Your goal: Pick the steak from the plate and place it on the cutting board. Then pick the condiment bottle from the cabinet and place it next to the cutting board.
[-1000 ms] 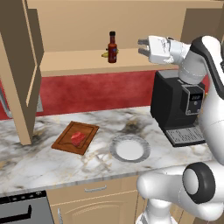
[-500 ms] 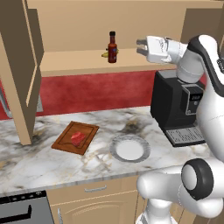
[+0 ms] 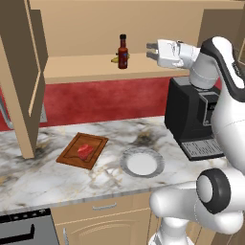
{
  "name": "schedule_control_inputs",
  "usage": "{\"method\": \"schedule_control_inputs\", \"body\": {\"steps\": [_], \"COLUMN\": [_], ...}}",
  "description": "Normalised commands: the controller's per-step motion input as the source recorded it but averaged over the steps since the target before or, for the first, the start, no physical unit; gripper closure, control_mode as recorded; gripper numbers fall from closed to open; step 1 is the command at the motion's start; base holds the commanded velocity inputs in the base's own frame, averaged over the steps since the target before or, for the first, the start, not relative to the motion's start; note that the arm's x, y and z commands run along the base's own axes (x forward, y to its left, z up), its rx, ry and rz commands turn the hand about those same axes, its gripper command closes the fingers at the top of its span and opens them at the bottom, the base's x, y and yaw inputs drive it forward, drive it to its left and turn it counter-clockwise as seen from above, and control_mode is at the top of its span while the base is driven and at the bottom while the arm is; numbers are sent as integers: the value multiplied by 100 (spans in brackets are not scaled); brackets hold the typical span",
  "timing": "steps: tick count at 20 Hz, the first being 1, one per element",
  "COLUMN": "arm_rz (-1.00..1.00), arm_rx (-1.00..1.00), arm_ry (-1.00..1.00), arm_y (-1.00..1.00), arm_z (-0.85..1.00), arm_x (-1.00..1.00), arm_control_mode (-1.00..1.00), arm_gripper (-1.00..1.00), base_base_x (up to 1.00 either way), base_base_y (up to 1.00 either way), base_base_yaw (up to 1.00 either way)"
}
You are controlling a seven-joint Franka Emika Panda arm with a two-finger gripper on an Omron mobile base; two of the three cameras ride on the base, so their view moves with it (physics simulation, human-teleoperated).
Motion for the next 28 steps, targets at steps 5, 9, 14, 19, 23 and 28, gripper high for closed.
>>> {"method": "schedule_control_inputs", "body": {"steps": [5,9,14,19,23,28], "arm_rz": [-1,-1,0,0,0,0], "arm_rx": [0,0,0,0,0,0], "arm_ry": [1,1,1,1,1,1], "arm_y": [0,3,4,5,5,5], "arm_z": [0,0,0,0,0,-1], "arm_x": [16,15,13,10,9,7], "arm_control_mode": [-100,-100,-100,-100,-100,-100], "arm_gripper": [-100,-100,-100,-100,-100,-100], "base_base_x": [0,0,0,0,0,0], "base_base_y": [0,0,0,0,0,0], "base_base_yaw": [0,0,0,0,0,0]}}
